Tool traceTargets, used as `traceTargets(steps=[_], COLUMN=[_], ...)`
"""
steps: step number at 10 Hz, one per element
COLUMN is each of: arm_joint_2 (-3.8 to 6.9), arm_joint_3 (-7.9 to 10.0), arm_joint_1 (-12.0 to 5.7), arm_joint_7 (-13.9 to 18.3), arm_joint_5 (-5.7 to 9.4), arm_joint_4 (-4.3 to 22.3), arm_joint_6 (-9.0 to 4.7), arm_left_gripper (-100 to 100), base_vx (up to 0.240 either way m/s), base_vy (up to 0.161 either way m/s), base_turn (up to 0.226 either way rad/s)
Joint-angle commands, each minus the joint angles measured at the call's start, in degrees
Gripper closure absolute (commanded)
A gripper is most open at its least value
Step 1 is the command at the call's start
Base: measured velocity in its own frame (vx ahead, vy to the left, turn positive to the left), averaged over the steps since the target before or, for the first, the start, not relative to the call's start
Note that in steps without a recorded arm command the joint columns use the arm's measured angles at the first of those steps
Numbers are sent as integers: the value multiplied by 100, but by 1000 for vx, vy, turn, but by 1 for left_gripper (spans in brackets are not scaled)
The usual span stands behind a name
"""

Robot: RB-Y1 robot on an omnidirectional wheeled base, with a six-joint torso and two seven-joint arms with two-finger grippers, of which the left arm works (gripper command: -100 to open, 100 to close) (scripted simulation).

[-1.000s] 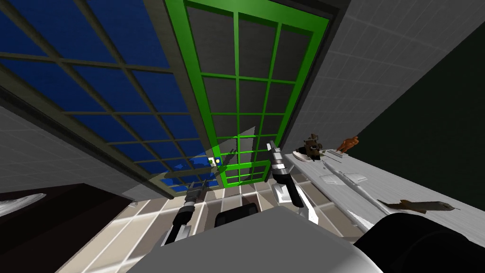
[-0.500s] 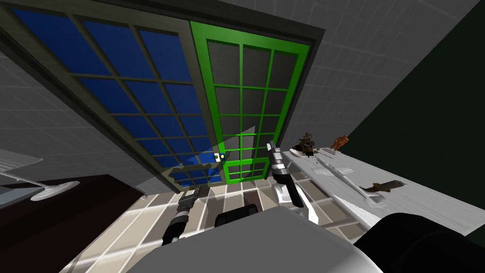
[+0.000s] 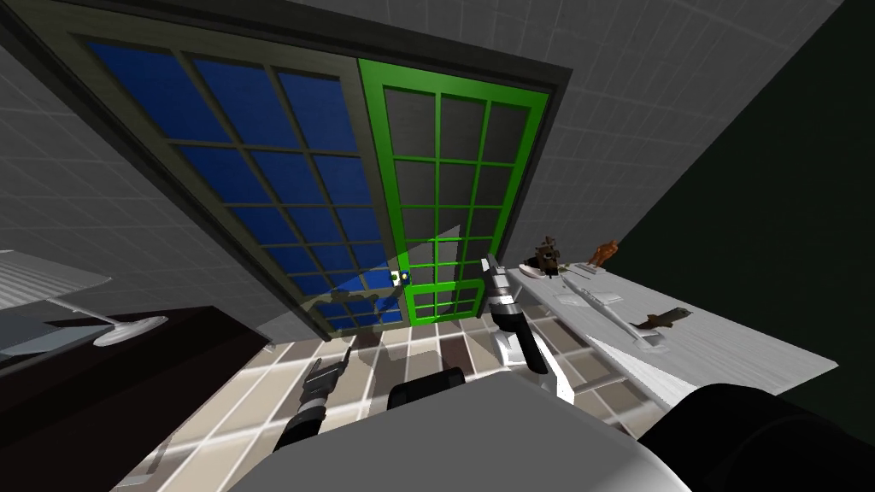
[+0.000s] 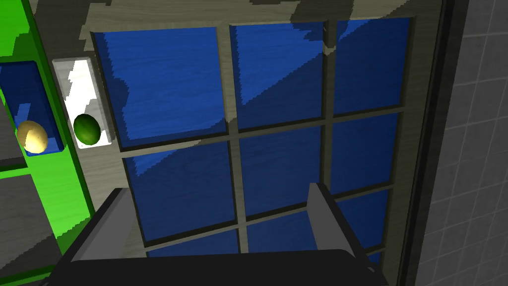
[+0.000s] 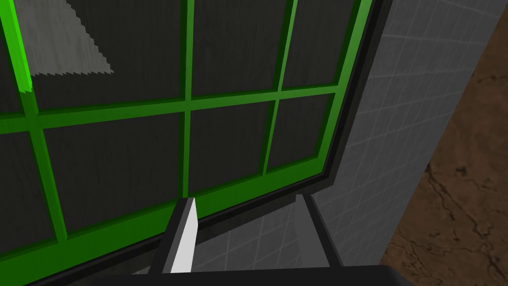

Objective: Pull the door open

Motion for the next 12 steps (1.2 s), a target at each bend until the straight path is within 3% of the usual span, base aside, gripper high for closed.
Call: traceTargets(steps=[1,2,5,6,9,12], arm_joint_2=[36,36,11,11,-200,-397], arm_joint_3=[158,158,520,520,730,725], arm_joint_1=[98,98,216,216,43,-184], arm_joint_7=[-110,-110,-418,-418,-724,-835], arm_joint_5=[86,86,288,288,415,425], arm_joint_4=[76,76,237,237,271,218], arm_joint_6=[44,44,116,116,158,160], arm_left_gripper=[-100,-100,-100,-100,-100,-100], base_vx=[-124,-88,-110,-56,52,195], base_vy=[49,44,45,34,43,15], base_turn=[-27,-15,-91,-43,-203,-141])
